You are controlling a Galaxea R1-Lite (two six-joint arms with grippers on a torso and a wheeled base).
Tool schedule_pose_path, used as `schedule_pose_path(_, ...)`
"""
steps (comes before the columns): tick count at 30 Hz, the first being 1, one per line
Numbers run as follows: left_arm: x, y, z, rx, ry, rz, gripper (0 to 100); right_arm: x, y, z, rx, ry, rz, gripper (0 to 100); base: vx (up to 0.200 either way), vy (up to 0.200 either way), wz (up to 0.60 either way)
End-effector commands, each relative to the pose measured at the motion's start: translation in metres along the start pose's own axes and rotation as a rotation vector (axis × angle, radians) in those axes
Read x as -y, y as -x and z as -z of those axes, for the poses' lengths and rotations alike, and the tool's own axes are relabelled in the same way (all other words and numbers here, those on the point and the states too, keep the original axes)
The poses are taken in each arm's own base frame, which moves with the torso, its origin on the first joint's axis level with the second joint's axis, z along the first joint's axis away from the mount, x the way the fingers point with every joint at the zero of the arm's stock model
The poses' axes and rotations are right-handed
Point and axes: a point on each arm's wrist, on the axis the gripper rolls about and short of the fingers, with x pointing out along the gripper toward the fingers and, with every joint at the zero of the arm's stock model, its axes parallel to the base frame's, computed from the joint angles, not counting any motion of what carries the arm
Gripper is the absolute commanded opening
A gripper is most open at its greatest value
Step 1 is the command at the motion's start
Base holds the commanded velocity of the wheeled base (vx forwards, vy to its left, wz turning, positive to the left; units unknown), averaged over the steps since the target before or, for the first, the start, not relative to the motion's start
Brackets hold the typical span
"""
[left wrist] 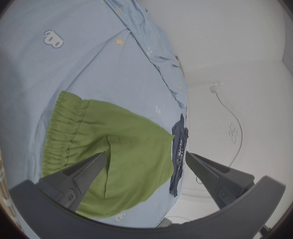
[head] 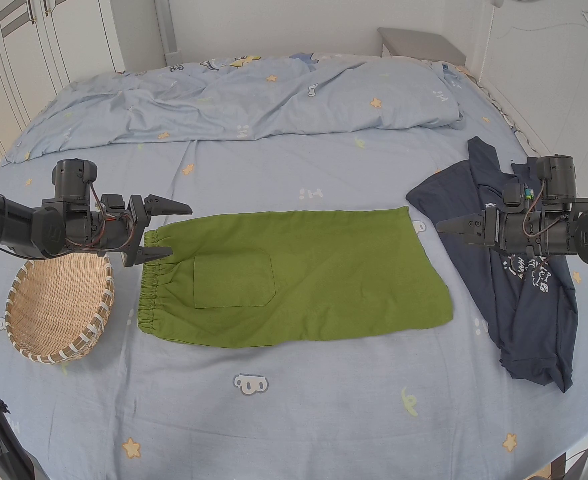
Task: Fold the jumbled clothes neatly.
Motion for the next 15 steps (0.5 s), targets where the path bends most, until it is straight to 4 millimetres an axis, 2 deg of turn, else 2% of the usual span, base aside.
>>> schedule_pose_path(1, -0.034, -0.024, -0.007, 0.033, 0.075, -0.049, 100, -0.014, 0.016, -0.001, 0.032, 0.029, -0.017, 100, 0.000, 0.000, 0.00)
schedule_pose_path(6, -0.038, -0.036, -0.013, 0.135, 0.086, -0.142, 100, -0.022, 0.016, 0.001, 0.029, 0.045, -0.036, 100, 0.000, 0.000, 0.00)
schedule_pose_path(13, -0.033, -0.032, -0.012, 0.146, 0.080, -0.144, 100, -0.022, 0.017, 0.002, 0.026, 0.045, -0.036, 100, 0.000, 0.000, 0.00)
schedule_pose_path(15, -0.023, -0.023, -0.013, 0.160, 0.065, -0.133, 100, -0.022, 0.017, 0.002, 0.026, 0.045, -0.036, 100, 0.000, 0.000, 0.00)
